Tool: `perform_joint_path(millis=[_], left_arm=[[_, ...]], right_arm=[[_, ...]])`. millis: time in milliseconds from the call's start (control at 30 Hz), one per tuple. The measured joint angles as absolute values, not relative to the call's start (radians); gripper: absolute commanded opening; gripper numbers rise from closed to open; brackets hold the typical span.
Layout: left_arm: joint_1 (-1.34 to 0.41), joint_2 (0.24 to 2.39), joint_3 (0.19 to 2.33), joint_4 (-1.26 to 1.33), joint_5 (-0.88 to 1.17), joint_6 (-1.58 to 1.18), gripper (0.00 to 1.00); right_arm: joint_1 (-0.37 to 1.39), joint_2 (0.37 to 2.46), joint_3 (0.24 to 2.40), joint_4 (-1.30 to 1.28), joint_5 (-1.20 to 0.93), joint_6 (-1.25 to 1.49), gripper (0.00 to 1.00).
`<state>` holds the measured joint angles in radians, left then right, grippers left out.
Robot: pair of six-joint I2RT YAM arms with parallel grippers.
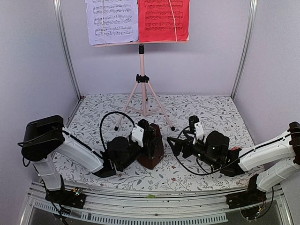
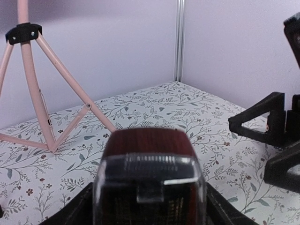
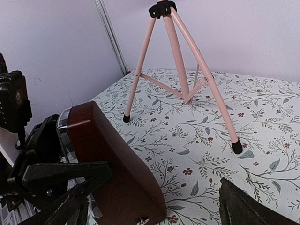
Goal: Set up the instrument practice props
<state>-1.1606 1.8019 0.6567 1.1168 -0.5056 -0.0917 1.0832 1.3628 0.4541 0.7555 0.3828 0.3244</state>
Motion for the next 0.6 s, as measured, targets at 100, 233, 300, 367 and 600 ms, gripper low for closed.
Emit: perform_joint_path(millis=[100,233,300,367,600], left_arm=[[-1.164,1.801,0.654,1.150,-0.510,-0.082,0.93],[-1.167,1.798,0.649,1.193,-0.510,-0.078,0.96],[-1.168,1.791,0.638,1.194,-0.510,-0.078,0.96],[-1.169,1.775,0.627,1.189,-0.509,-0.078,0.96],[-1.172,1.551,0.584,1.050,-0.503,-0.099,0.94]], right_arm=[[1.083,1.363,0.454,0.745,0.382,0.320,0.98],[1.083,1.363,0.455,0.731,0.381,0.316,0.98],[1.083,1.363,0.455,0.722,0.377,0.314,0.98],[1.083,1.362,0.455,0.714,0.368,0.315,0.98],[1.083,1.353,0.462,0.651,0.326,0.340,0.90]])
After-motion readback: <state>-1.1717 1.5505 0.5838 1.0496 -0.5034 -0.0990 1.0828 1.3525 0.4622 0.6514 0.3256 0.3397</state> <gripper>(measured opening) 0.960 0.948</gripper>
